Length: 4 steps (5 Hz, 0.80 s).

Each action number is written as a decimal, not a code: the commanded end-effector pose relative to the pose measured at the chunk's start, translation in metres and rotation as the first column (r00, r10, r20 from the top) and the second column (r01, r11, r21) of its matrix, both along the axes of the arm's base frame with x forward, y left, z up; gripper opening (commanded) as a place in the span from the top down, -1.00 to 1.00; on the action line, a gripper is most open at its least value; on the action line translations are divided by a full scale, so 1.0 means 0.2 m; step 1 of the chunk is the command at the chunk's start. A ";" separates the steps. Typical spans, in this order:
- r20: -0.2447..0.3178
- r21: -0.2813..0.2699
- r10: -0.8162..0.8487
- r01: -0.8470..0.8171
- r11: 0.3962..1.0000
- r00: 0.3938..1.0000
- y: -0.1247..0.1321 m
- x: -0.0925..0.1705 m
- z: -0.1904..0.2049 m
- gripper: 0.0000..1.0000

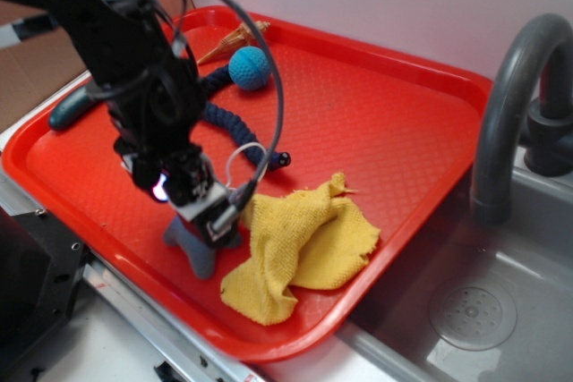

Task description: Grab the gray animal.

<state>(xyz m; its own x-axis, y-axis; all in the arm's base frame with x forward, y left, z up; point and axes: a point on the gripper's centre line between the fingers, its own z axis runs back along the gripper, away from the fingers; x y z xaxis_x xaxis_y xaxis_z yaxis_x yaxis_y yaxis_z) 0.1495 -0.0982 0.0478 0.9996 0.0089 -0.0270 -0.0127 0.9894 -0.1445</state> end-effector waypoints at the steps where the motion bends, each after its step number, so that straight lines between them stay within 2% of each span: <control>1: -0.078 -0.025 0.049 -0.051 0.998 0.996 0.07 0.01 -0.16 -1.00; 2: -0.109 -0.032 0.029 -0.033 0.999 0.994 0.05 0.02 -0.21 -1.00; 3: -0.118 0.005 0.007 -0.006 1.000 0.993 0.00 0.03 -0.24 0.93; 4: -0.118 0.056 -0.011 0.017 0.998 0.993 -0.04 0.03 -0.24 1.00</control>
<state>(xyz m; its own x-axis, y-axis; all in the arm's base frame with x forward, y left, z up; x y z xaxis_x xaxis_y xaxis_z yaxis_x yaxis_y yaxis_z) 0.1629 -0.1051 0.0094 0.9917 0.0075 -0.1286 -0.0202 0.9950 -0.0980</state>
